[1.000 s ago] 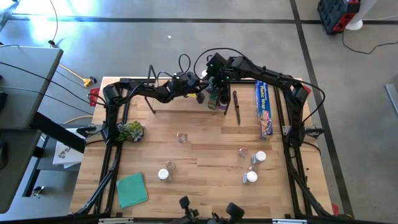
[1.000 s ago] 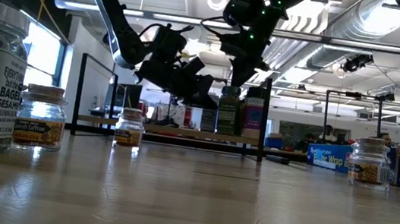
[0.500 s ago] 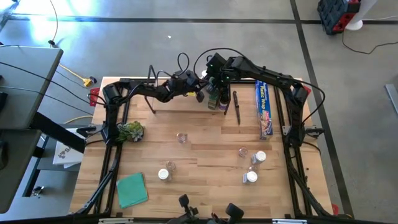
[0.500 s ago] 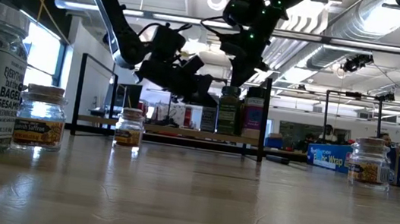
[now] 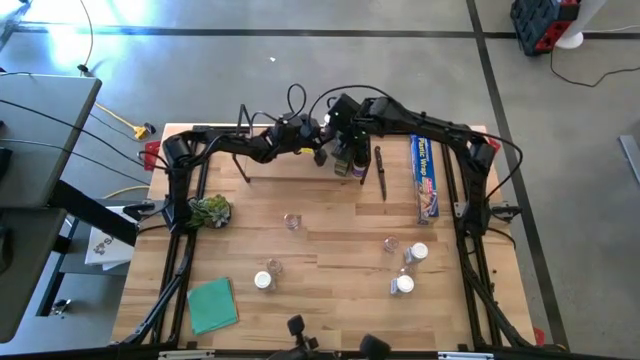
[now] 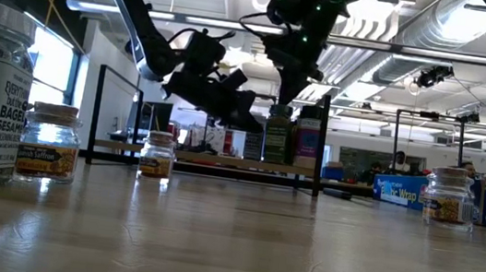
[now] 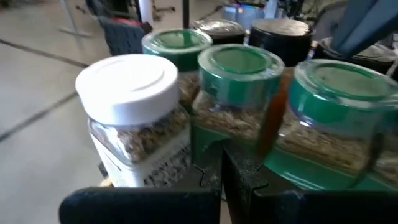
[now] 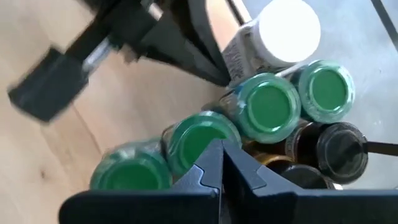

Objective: Shelf spices
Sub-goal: Adjust green seasoning bottles on the shelf

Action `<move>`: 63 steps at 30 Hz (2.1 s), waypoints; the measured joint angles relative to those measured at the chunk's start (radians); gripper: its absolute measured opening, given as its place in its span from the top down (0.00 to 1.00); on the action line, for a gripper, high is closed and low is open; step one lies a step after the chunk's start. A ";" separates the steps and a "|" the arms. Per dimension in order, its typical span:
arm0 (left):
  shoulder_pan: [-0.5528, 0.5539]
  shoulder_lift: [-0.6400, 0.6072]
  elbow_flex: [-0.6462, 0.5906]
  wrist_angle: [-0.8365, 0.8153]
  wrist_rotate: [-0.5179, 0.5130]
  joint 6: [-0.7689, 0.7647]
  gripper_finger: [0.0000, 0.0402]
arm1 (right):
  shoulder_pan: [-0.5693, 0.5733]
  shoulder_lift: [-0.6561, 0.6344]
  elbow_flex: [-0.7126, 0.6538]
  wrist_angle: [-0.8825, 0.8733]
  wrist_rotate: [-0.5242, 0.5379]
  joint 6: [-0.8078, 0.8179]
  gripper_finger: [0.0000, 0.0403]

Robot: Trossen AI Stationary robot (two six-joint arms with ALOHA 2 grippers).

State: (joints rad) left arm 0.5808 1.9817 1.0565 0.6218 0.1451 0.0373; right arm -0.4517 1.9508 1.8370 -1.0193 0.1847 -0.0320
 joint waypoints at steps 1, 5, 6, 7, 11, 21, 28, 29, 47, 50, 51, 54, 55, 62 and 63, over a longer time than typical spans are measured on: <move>0.000 -0.007 0.000 -0.016 0.000 -0.001 1.00 | 0.002 -0.006 0.000 -0.007 0.000 -0.013 1.00; 0.000 -0.024 0.000 -0.072 0.002 -0.002 1.00 | 0.002 -0.055 0.000 -0.016 0.000 -0.024 1.00; 0.000 -0.025 0.000 -0.081 0.002 -0.004 1.00 | 0.002 -0.069 0.000 -0.015 0.000 -0.030 1.00; 0.000 -0.025 0.000 -0.087 0.004 -0.010 1.00 | 0.002 -0.082 0.000 -0.016 0.000 -0.036 1.00; 0.000 -0.026 0.000 -0.147 0.030 -0.057 1.00 | 0.009 -0.142 0.000 -0.034 -0.003 -0.055 1.00; -0.006 0.014 0.017 -0.153 0.053 -0.088 1.00 | 0.047 -0.232 0.000 -0.033 -0.003 -0.029 1.00; -0.006 0.059 0.055 -0.154 0.044 -0.068 1.00 | 0.087 -0.231 0.000 -0.038 -0.004 -0.031 1.00; -0.006 0.058 0.055 -0.153 0.042 -0.060 1.00 | 0.091 -0.231 0.000 -0.038 -0.004 -0.029 1.00; -0.012 0.056 0.102 -0.147 -0.008 0.020 1.00 | 0.106 -0.231 0.000 -0.038 -0.004 -0.035 1.00; -0.012 0.055 0.111 -0.152 -0.008 0.020 1.00 | 0.106 -0.231 0.000 -0.038 -0.004 -0.029 1.00; -0.012 0.055 0.111 -0.152 -0.008 0.020 1.00 | 0.106 -0.231 0.000 -0.038 -0.004 -0.029 1.00; -0.011 0.055 0.111 -0.165 -0.009 0.020 1.00 | 0.106 -0.231 0.000 -0.038 -0.004 -0.029 1.00; -0.011 0.055 0.111 -0.170 -0.010 0.020 1.00 | 0.105 -0.231 0.000 -0.038 -0.004 -0.029 1.00; -0.011 0.022 0.110 -0.244 -0.028 0.027 1.00 | 0.063 -0.221 -0.024 0.007 -0.023 -0.037 1.00; -0.011 0.006 0.110 -0.258 -0.028 0.030 1.00 | 0.060 -0.221 -0.039 0.030 -0.037 -0.049 1.00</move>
State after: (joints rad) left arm 0.5697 1.9877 1.1667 0.3637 0.1171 0.0673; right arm -0.3919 1.7298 1.7981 -0.9897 0.1482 -0.0814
